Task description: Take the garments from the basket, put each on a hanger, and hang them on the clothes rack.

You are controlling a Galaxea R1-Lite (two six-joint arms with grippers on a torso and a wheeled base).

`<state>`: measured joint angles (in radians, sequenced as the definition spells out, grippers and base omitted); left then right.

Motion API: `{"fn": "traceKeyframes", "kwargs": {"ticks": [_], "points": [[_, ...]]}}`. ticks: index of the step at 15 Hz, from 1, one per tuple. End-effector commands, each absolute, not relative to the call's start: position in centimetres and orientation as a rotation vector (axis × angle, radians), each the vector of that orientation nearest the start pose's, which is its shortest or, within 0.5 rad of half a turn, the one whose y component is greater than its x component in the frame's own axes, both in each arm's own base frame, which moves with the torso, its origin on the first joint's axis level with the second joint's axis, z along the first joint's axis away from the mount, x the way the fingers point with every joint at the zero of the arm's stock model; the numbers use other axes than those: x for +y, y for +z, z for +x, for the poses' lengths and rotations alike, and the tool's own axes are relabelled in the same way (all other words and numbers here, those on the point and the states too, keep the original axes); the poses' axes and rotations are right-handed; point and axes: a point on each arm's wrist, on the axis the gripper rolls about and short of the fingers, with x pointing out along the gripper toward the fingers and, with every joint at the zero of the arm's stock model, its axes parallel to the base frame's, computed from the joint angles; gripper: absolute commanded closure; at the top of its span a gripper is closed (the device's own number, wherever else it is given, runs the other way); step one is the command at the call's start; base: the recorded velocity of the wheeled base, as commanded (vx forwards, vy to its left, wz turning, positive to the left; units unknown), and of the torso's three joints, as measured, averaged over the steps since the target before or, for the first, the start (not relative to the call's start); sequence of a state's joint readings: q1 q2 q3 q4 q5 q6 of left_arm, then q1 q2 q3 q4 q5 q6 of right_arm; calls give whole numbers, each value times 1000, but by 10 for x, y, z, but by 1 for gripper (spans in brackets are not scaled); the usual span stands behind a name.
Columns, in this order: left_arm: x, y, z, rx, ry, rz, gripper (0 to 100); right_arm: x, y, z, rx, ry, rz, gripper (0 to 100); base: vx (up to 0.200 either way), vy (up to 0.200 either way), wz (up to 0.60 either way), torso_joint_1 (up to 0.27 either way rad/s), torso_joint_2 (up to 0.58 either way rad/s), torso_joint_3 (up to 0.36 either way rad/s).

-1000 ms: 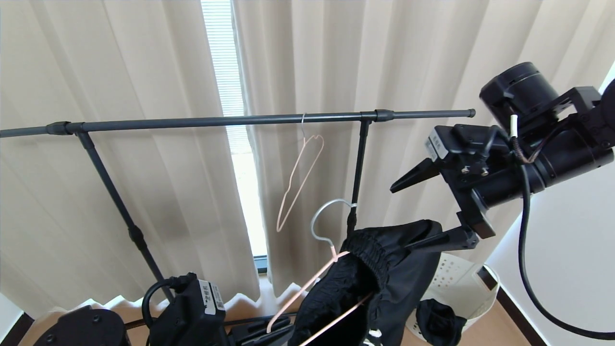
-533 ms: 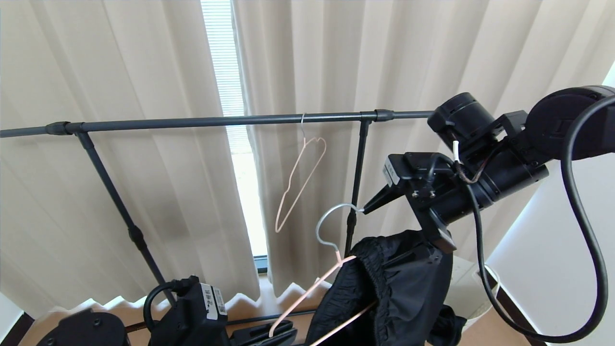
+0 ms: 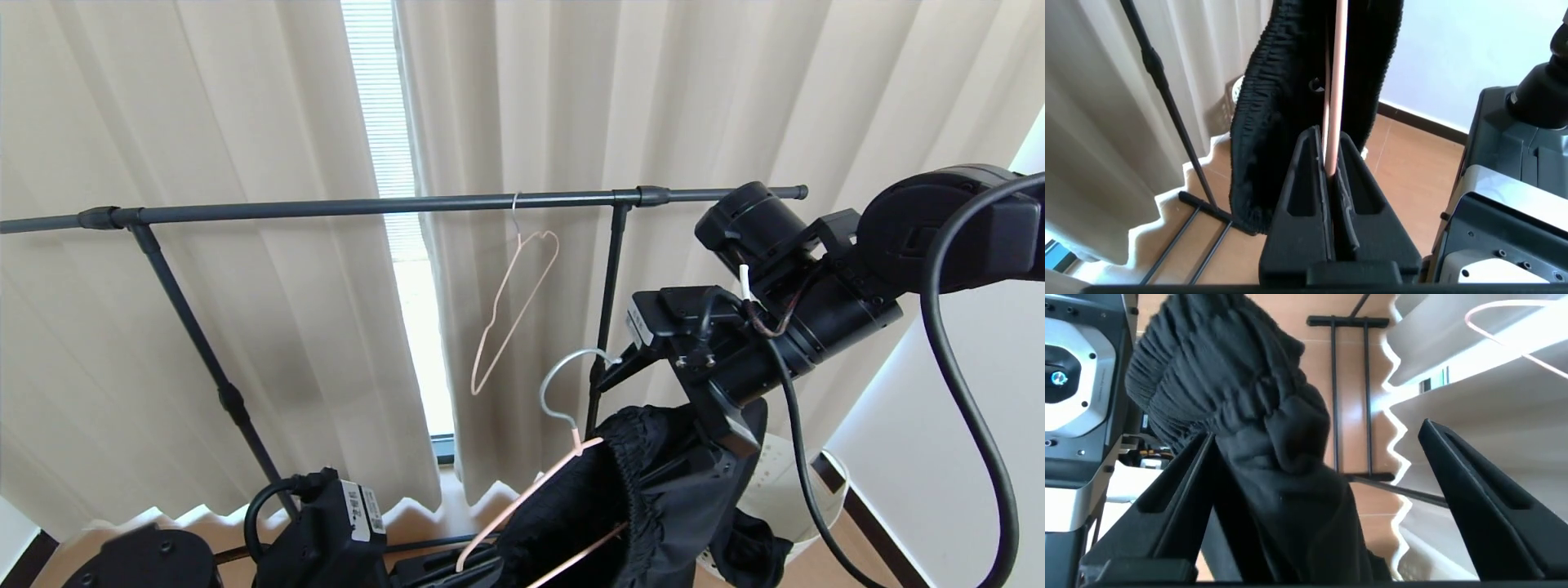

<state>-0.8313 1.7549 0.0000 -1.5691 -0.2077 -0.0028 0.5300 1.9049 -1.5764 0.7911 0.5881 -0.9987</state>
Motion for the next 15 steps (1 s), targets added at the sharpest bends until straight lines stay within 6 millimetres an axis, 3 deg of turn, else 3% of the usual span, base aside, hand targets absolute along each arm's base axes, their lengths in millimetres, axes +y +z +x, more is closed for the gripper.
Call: {"fn": "traceKeyframes", "kwargs": {"ticks": [1, 14, 15], "points": [[-149, 90, 130, 189, -1032, 56, 100, 178, 207, 277, 583, 1488, -753, 100, 0, 0, 0, 0, 0, 0], [-145, 77, 143, 263, -966, 54, 100, 174, 208, 269, 570, 1483, -759, 100, 0, 0, 0, 0, 0, 0], [-144, 77, 143, 261, -966, 51, 0, 173, 210, 268, 563, 1482, -759, 100, 0, 0, 0, 0, 0, 0]]}}
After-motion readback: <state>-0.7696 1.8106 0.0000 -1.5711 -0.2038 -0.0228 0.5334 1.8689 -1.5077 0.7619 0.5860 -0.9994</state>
